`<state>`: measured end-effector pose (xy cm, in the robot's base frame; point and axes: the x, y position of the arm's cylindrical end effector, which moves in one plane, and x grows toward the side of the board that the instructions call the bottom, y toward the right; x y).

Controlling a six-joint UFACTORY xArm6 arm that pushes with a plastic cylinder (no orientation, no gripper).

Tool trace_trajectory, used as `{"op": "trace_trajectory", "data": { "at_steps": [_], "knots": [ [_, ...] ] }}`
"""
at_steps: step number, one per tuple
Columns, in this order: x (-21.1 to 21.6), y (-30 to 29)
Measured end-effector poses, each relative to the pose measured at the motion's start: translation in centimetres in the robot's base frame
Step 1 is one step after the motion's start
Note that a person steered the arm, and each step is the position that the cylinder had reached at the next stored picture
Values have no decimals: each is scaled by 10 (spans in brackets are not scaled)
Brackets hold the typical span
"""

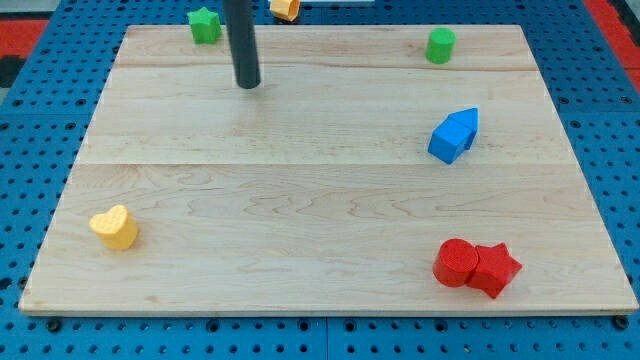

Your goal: Slide the green star towards the top center

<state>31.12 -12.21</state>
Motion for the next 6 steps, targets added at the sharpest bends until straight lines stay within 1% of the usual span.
{"op": "trace_trajectory", "data": {
  "at_steps": [1,2,3,4,5,6],
  "knots": [
    [-54,-110],
    [-119,-149],
    [-119,-135],
    [-119,-40],
    [-98,30],
    [-2,98]
  ]
}}
